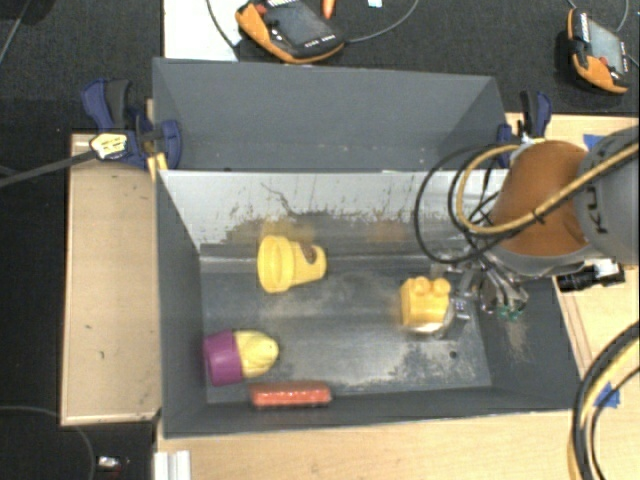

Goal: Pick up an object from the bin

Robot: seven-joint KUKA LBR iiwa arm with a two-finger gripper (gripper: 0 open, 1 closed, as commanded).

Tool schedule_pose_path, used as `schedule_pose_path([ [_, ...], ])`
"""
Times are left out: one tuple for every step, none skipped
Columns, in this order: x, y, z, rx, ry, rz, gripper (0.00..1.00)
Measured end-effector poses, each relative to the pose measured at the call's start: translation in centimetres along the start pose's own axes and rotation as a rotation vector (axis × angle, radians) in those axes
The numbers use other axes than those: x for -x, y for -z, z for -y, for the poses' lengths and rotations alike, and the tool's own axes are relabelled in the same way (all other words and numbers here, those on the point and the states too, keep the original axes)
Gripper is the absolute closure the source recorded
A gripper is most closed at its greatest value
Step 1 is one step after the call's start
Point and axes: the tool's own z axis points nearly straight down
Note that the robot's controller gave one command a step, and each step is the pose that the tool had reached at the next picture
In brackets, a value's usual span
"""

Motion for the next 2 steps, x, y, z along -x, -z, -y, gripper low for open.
schedule_pose_path([
  [-0.4,2.2,-0.1,0.000,0.077,0.008,0.00],
  [0.6,3.1,-1.3,0.002,0.032,0.015,0.00],
])
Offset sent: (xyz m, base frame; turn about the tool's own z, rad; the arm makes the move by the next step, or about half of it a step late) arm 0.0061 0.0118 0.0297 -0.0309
